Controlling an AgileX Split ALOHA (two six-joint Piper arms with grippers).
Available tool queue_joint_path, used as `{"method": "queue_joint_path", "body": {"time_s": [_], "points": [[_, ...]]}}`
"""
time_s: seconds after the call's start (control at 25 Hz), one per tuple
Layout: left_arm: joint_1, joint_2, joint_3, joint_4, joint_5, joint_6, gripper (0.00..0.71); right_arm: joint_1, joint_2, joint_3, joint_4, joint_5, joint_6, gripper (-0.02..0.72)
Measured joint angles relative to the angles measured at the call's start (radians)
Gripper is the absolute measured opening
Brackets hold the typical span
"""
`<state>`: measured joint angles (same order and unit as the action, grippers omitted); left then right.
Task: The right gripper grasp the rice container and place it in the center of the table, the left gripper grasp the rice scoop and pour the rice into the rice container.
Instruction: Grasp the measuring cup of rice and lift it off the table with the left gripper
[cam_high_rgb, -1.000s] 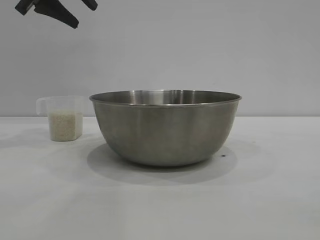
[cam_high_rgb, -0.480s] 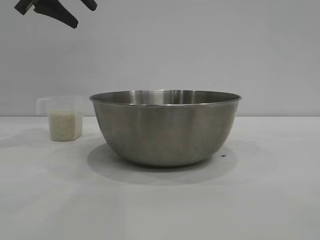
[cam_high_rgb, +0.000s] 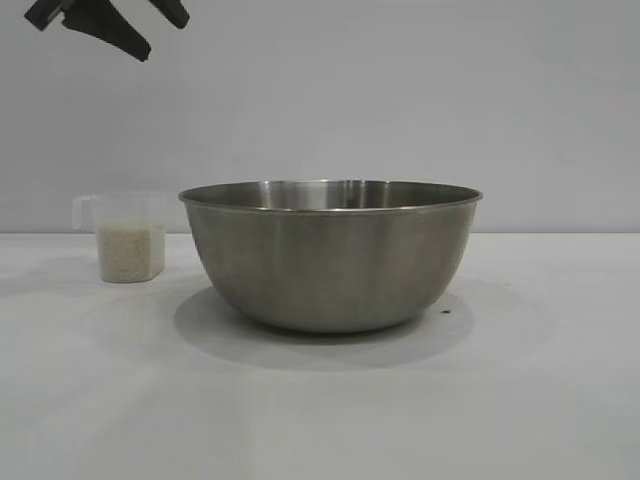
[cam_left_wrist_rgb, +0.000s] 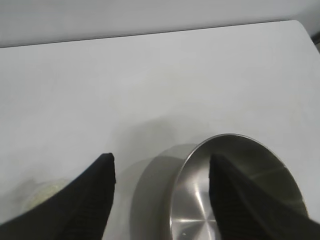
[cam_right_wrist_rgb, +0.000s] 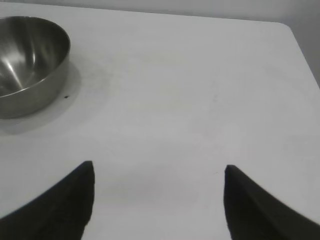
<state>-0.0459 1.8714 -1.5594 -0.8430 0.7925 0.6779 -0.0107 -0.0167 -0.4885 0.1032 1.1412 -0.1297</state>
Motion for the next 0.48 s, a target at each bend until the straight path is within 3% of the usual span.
{"method": "queue_joint_path", "body": {"time_s": [0.48], "points": [[0.000, -0.073, 0.000, 0.189, 0.023, -0.066, 0.355, 0.000, 0.000, 0.000, 0.000, 0.000, 0.006, 0.475]]}}
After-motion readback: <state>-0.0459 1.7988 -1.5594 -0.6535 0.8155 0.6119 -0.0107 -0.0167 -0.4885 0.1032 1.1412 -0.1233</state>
